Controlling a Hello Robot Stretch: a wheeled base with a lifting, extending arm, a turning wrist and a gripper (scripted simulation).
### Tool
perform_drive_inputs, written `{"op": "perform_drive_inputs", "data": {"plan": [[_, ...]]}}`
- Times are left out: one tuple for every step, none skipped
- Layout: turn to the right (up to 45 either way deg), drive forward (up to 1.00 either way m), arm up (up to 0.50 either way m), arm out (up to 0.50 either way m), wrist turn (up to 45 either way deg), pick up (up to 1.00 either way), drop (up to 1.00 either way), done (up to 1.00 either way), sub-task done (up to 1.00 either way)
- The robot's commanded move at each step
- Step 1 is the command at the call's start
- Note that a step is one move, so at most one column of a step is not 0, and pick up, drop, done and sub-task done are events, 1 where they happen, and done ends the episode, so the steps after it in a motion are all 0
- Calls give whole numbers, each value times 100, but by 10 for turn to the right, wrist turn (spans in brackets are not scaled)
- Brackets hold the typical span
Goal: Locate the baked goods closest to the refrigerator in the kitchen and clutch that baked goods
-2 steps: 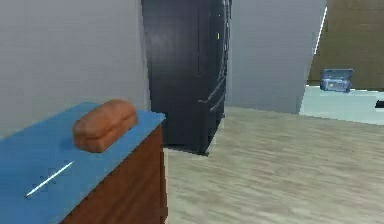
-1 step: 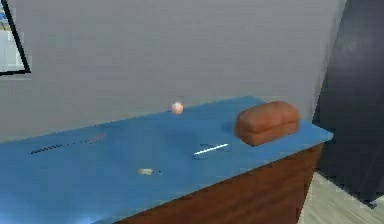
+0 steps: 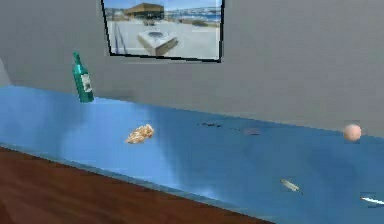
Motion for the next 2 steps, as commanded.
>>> {"op": "perform_drive_inputs", "data": {"plan": [[-210,0,0,0,0,0,0,0,0],[0,0,50,0,0,0,0,0,0]]}}
